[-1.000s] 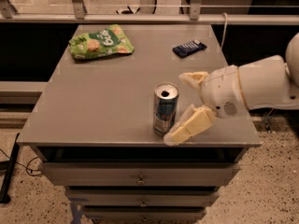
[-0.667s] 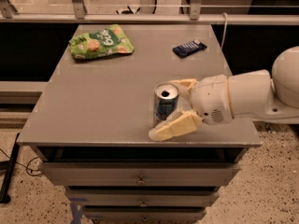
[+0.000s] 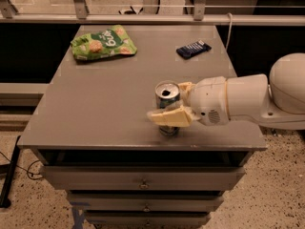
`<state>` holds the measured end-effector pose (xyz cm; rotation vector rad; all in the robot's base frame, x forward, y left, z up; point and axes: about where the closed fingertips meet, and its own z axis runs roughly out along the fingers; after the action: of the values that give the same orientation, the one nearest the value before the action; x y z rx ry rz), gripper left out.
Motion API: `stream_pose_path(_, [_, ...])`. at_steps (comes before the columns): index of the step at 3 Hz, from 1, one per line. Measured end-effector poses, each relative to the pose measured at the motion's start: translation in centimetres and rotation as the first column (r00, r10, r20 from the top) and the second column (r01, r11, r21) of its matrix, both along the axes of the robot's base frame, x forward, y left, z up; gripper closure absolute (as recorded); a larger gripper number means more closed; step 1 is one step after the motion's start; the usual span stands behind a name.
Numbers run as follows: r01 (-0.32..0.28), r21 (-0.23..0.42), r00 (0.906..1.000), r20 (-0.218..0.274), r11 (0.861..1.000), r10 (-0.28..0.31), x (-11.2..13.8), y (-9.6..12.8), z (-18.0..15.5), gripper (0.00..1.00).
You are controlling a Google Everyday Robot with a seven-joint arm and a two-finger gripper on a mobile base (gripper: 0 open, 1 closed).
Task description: Knock redbull can over
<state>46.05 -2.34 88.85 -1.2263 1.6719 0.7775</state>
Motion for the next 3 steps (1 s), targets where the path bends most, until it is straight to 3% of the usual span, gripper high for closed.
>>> stream_pose_path(1, [-0.011, -0.065, 0.9999, 0.007, 0.998, 0.012, 1.8, -0.7, 1.2, 0.87])
stream_pose_path(2, [-0.058, -0.206, 0.9974, 0.031, 0.977, 0.065, 4.4, -1.1, 2.9, 1.00])
stream_pose_path(3, [-0.103, -0.350, 0.9923, 0.029, 0.931, 0.121, 6.3, 0.3, 4.0, 1.00])
